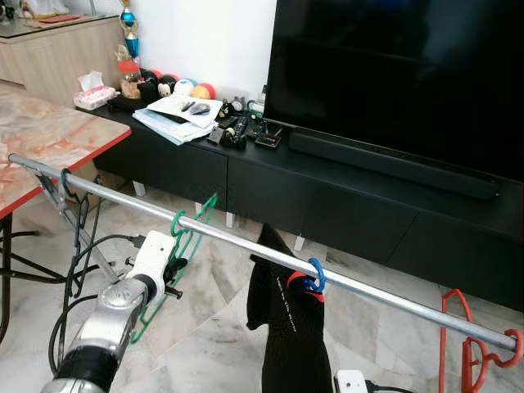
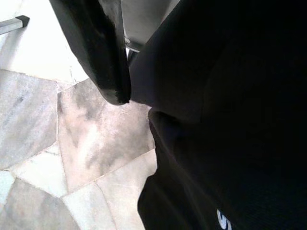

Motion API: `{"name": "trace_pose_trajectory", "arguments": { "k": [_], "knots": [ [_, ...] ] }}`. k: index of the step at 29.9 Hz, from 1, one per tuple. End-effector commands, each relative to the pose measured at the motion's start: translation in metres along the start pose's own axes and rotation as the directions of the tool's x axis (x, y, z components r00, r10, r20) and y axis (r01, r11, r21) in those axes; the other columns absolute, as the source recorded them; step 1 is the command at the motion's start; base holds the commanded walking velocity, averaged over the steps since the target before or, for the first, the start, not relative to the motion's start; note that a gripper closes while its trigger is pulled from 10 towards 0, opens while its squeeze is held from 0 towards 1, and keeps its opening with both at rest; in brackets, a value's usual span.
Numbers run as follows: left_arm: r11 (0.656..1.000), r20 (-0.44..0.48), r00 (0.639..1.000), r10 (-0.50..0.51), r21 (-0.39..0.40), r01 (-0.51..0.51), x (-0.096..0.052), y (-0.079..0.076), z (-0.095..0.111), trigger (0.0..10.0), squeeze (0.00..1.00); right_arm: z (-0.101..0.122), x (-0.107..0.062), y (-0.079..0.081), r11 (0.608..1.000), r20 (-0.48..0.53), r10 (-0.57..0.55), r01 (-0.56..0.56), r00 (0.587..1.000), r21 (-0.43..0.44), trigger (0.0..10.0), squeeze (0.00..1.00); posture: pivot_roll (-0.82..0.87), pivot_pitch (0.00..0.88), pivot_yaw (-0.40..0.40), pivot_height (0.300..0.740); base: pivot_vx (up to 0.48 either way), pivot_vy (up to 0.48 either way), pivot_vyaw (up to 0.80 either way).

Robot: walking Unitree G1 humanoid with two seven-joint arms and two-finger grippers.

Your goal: Hang hanger

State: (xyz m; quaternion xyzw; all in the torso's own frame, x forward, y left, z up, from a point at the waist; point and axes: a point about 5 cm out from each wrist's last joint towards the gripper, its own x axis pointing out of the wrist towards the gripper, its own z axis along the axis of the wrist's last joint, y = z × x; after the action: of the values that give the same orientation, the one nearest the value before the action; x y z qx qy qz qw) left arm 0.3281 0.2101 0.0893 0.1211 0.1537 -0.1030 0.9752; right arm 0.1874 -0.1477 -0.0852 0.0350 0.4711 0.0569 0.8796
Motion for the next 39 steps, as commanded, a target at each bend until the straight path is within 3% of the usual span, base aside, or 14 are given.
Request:
{"name": "trace_pose_trajectory", "arguments": {
  "k": [1,11,14,16,17,18,19,20,22,24,27,28,30,39],
  "knots": [
    [1.000,0.034,0.999,0.005,-0.013,-0.005,-0.003,0.001,0.007,10.0,0.76,0.002,0.000,-0.002,1.000,0.008,-0.005,0.005,1.000,-0.002,10.0,0.00,0.14,0.025,-0.091,0.740,0.000,0.000,0.00],
    [1.000,0.101,0.995,0.010,-0.008,-0.009,-0.031,0.000,0.011,10.0,0.73,0.001,0.000,-0.001,1.000,0.007,-0.002,0.002,1.000,0.001,10.0,0.00,0.14,0.017,-0.083,0.740,0.000,0.000,0.00],
    [0.999,0.157,0.987,0.040,-0.012,-0.038,-0.059,0.010,0.014,10.0,0.73,0.000,0.000,-0.002,1.000,0.007,-0.005,0.005,1.000,0.002,10.0,0.00,0.14,0.011,-0.079,0.740,0.000,0.000,0.00],
    [0.999,0.157,0.987,0.040,-0.012,-0.038,-0.059,0.010,0.014,10.0,0.73,0.000,0.000,-0.002,1.000,0.007,-0.005,0.005,1.000,0.002,10.0,0.00,0.14,0.011,-0.079,0.740,0.000,0.000,0.00],
    [0.997,0.160,0.984,0.078,-0.022,-0.076,-0.074,0.015,0.008,10.0,0.72,0.000,0.000,-0.002,1.000,0.005,-0.005,0.005,1.000,0.001,10.0,0.00,0.15,0.005,-0.077,0.740,0.000,0.000,0.00],
    [0.997,0.160,0.984,0.078,-0.022,-0.076,-0.074,0.015,0.008,10.0,0.72,0.000,0.000,-0.002,1.000,0.005,-0.005,0.005,1.000,0.001,10.0,0.00,0.15,0.005,-0.077,0.740,0.000,0.000,0.00],
    [0.991,0.167,0.978,0.128,-0.046,-0.122,-0.089,0.020,0.001,10.0,0.72,-0.001,-0.001,-0.002,1.000,0.002,-0.004,0.004,1.000,-0.002,10.0,0.00,0.15,0.003,-0.076,0.740,0.000,0.000,0.00],
    [0.990,0.167,0.976,0.139,-0.052,-0.132,-0.092,0.021,0.000,10.0,0.72,-0.001,-0.001,-0.002,1.000,0.001,-0.003,0.003,1.000,-0.003,10.0,0.00,0.15,0.003,-0.076,0.740,0.000,0.000,0.00],
    [0.978,0.147,0.968,0.202,-0.087,-0.191,-0.102,0.024,-0.012,10.0,0.64,-0.001,-0.001,-0.002,1.000,0.001,-0.003,0.003,1.000,-0.003,10.0,0.00,0.15,0.000,-0.075,0.740,0.000,0.000,0.00],
    [0.935,0.031,0.941,0.336,-0.130,-0.329,-0.116,0.031,-0.050,10.0,0.00,-0.001,-0.001,-0.002,1.000,0.000,-0.002,0.002,1.000,-0.005,10.0,0.00,0.16,0.000,-0.073,0.740,0.000,0.000,0.00],
    [0.933,-0.137,0.933,0.332,-0.102,-0.346,-0.125,0.025,-0.100,10.0,0.00,-0.001,0.000,-0.002,1.000,0.002,-0.003,0.003,1.000,-0.005,10.0,0.00,0.15,0.000,-0.069,0.740,0.000,0.000,0.00],
    [0.933,-0.137,0.933,0.332,-0.102,-0.346,-0.125,0.025,-0.100,10.0,0.00,-0.001,0.000,-0.002,1.000,0.002,-0.003,0.003,1.000,-0.005,10.0,0.00,0.15,0.000,-0.069,0.740,0.000,0.000,0.00],
    [0.939,-0.254,0.923,0.287,-0.114,-0.324,-0.129,0.011,-0.132,10.0,0.00,-0.001,-0.001,-0.002,1.000,0.004,-0.012,0.012,1.000,-0.003,10.0,0.00,0.15,0.000,-0.066,0.740,0.000,0.000,0.00],
    [0.972,-0.444,0.885,0.141,-0.109,-0.210,-0.118,-0.021,-0.181,10.0,0.00,-0.002,-0.001,-0.002,0.999,0.009,-0.043,0.043,0.999,0.019,10.0,0.00,0.15,0.000,-0.057,0.740,0.000,0.000,0.00]
  ]
}}
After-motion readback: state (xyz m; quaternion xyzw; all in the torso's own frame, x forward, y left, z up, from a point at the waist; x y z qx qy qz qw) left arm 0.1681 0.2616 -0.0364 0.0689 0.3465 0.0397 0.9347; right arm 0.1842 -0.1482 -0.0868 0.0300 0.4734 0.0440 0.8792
